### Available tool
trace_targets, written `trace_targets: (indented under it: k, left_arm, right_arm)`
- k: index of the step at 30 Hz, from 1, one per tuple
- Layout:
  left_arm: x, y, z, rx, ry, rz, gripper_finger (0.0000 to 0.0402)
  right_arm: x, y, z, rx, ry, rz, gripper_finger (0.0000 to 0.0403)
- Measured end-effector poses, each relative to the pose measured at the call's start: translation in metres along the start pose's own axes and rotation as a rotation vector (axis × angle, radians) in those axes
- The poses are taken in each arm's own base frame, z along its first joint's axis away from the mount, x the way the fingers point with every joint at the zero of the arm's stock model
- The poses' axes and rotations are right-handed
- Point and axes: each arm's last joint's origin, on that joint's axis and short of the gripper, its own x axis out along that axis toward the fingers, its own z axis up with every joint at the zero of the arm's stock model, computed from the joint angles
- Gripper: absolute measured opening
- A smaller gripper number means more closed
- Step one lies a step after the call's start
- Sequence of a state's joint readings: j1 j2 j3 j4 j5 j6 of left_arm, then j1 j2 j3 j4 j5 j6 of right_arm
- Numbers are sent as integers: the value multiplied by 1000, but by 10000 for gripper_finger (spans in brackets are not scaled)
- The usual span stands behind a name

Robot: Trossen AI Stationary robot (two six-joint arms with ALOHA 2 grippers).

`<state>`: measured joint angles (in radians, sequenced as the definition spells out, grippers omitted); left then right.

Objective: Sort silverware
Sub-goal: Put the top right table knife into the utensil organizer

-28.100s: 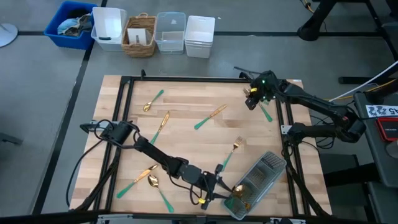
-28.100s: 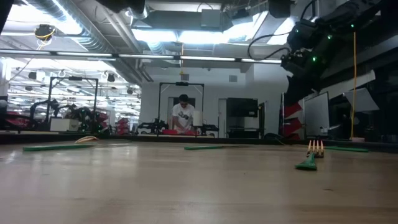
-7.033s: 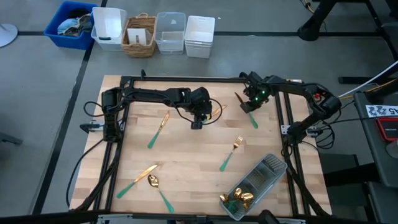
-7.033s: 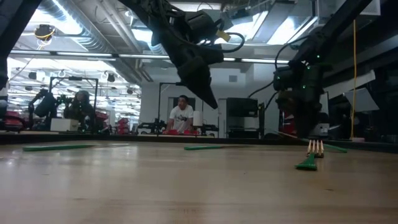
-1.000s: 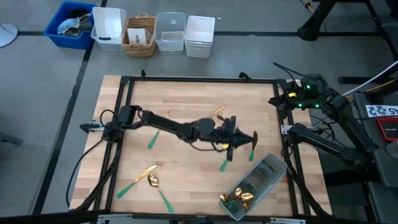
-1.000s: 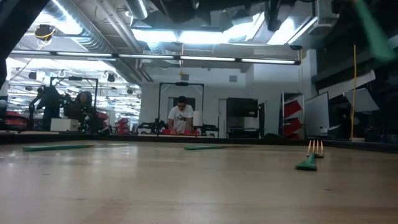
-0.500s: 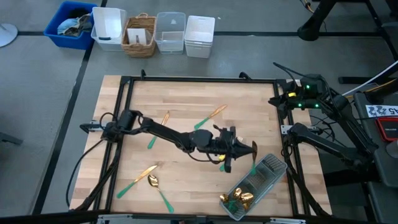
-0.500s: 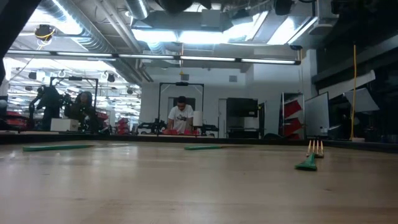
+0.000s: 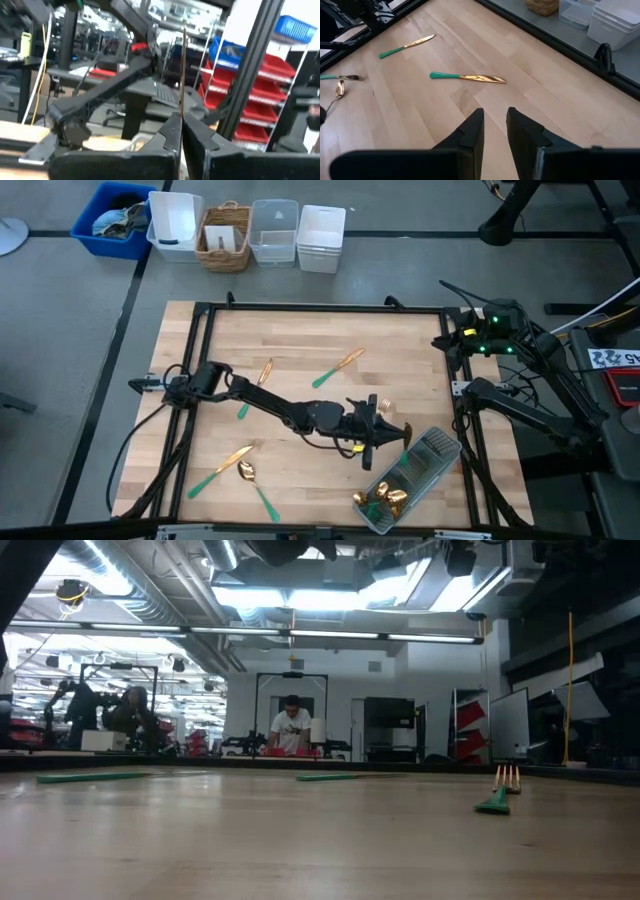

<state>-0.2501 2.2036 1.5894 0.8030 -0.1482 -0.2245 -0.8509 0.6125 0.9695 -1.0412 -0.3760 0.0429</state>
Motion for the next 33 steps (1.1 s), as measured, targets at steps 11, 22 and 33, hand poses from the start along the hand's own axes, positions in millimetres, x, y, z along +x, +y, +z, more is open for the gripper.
trace_targets:
  k: [11,22,33]
  left_arm:
    - [0,3,-9,111,100,17,2]
    - [-1,5,-12,140,138,20,97]
    - [-24,28,43,131,458,149,111]
  right_arm:
    - [0,0,0,0,0,-1,83]
    - [0,0,0,-1,1,-1,83]
    - [1,0,0,-64,-3,0,83]
